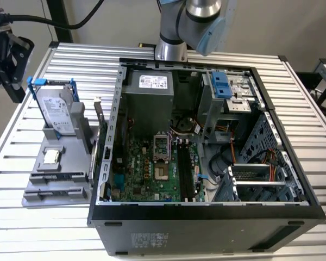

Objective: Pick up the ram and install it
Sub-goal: 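Reach for the ram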

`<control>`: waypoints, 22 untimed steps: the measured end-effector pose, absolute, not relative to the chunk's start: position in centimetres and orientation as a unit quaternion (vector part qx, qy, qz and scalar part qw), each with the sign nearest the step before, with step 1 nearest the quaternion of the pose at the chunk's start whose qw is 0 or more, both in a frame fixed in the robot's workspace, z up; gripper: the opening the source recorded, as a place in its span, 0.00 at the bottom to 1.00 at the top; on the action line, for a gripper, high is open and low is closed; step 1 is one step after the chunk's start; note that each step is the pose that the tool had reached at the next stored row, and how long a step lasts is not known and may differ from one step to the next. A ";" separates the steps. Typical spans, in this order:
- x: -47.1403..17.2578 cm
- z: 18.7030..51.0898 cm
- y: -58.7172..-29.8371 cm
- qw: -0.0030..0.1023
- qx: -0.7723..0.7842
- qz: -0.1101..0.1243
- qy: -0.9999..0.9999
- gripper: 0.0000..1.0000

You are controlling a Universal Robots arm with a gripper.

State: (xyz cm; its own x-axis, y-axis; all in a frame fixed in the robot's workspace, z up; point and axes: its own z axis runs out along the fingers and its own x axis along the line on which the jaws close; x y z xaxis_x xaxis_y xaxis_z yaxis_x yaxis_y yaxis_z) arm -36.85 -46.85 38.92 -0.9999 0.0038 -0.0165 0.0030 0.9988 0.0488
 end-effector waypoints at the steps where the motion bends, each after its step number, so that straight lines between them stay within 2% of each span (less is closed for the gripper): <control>1: -36.9 38.9 -47.1 0.008 0.002 0.024 1.000 0.00; 14: -36.9 38.9 -49.3 0.008 0.002 0.024 1.000 0.00; 22: -36.9 38.9 -49.7 0.008 0.002 0.024 1.000 0.00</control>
State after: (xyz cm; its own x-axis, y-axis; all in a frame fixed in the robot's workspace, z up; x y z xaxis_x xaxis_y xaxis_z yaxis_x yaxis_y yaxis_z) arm -36.85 -49.73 38.87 -0.9999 0.0036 -0.0153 0.0029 0.9988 0.0479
